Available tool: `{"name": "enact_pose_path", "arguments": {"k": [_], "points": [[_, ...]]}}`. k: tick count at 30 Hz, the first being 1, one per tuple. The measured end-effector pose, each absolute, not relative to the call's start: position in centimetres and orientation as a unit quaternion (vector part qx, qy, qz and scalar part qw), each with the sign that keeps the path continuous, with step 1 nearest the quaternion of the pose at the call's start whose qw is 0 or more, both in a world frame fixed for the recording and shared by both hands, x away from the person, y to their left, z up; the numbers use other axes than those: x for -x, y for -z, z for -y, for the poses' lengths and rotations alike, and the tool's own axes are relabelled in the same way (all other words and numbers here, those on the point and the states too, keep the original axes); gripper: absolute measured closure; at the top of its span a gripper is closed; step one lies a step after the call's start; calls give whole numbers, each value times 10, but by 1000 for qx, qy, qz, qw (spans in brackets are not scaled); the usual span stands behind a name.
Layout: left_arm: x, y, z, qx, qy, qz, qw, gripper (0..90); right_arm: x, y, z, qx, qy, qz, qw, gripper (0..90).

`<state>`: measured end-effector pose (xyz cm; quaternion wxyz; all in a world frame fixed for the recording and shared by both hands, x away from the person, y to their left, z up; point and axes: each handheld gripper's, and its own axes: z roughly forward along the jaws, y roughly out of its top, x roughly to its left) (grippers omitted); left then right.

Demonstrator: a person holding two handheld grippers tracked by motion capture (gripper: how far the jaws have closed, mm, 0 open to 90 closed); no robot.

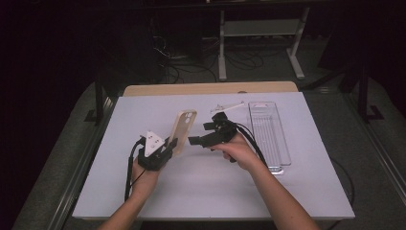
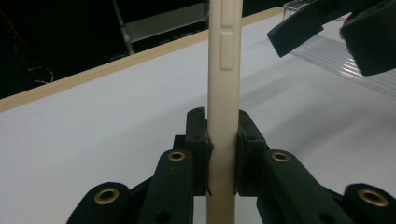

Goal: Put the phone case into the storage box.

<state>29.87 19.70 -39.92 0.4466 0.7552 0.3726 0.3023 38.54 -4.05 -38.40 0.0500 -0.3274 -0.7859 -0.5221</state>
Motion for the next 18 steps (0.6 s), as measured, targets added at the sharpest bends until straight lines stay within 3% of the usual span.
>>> {"name": "enact_pose_path", "arguments": {"k": [18], "points": [[-293, 401, -184, -756, -302, -364, 453, 790, -387, 387, 30, 338, 536, 771, 63, 0]]}}
